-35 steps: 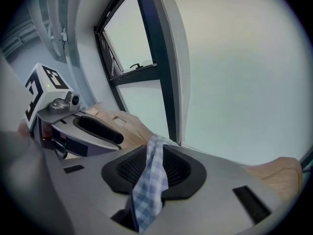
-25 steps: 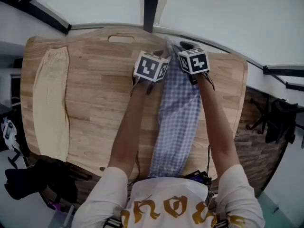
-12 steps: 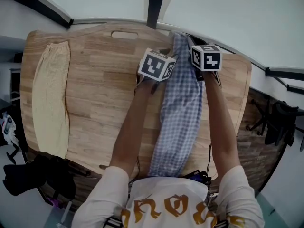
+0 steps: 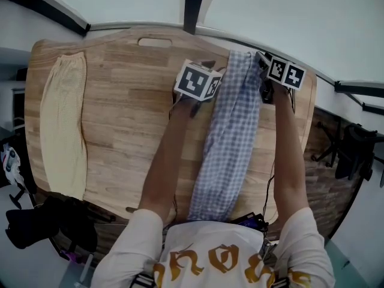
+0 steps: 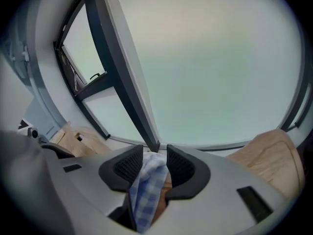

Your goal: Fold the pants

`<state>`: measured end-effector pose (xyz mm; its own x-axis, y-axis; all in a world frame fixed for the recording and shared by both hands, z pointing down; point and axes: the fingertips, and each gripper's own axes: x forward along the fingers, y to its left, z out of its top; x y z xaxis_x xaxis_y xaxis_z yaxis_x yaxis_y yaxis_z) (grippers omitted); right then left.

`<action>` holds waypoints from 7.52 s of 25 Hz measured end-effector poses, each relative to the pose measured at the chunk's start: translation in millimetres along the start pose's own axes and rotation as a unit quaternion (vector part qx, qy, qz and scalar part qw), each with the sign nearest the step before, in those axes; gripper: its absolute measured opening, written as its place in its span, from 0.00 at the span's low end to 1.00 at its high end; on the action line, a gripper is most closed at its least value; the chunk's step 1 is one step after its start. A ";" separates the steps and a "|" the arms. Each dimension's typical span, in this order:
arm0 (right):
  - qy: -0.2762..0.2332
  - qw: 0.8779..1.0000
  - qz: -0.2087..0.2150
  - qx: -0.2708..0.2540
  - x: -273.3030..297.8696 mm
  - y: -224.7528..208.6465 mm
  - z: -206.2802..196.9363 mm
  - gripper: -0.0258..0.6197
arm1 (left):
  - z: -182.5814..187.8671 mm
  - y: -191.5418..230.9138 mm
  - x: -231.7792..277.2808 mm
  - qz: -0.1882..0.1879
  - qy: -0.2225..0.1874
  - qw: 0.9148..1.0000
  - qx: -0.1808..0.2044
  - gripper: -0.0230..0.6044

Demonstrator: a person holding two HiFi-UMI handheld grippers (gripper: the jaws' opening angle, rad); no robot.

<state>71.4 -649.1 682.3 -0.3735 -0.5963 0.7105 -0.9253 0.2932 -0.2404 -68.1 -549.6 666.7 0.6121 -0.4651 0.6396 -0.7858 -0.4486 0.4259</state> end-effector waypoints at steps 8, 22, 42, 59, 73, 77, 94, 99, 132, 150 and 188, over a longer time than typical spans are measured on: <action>-0.025 0.997 -0.018 -0.064 -55.1 1.4 -12.8 0.29 | 1.5 -17.4 -17.2 0.007 -0.010 1.000 0.028 0.30; -0.038 0.992 0.061 -0.107 -201.8 70.8 -94.1 0.29 | -39.7 -103.4 -87.2 0.029 0.025 0.995 0.094 0.30; -0.097 0.986 0.089 -0.103 -439.7 117.7 -262.7 0.29 | -184.2 -304.2 -192.0 0.066 0.028 0.983 0.167 0.30; -0.060 0.989 0.131 -0.033 -480.1 187.7 -407.9 0.31 | -347.7 -338.9 -244.6 0.029 0.104 0.988 0.106 0.30; 0.020 0.990 0.139 0.012 -476.5 218.2 -547.6 0.33 | -494.4 -356.0 -251.6 -0.082 0.193 0.971 0.115 0.34; 0.042 0.989 0.138 0.016 -466.2 218.4 -575.1 0.34 | -518.5 -353.0 -256.5 -0.088 0.194 0.972 0.095 0.40; 0.038 0.984 0.149 0.093 -415.7 194.4 -605.0 0.50 | -553.5 -308.1 -215.8 -0.029 0.122 0.981 -0.145 0.48; 0.018 0.978 0.175 0.110 -408.2 194.9 -594.9 0.52 | -534.7 -309.8 -209.3 -0.063 0.061 0.964 -0.250 0.48; -0.015 0.985 0.160 0.067 -520.0 243.9 -530.3 0.13 | -476.6 -380.4 -288.5 -0.091 0.127 0.980 -0.125 0.19; -0.094 0.982 0.161 0.039 -604.0 316.3 -500.5 0.13 | -446.6 -413.7 -396.3 -0.122 0.072 0.989 -0.043 0.19; -0.179 0.970 0.166 0.016 -665.2 361.2 -443.4 0.13 | -391.0 -438.8 -469.3 -0.192 0.022 0.981 0.017 0.19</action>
<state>14.4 184.8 416.0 -0.6441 -0.6959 0.3176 -0.7501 0.4934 -0.4403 -45.2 163.9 429.9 0.8572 -0.2248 0.4634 -0.4947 -0.6100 0.6191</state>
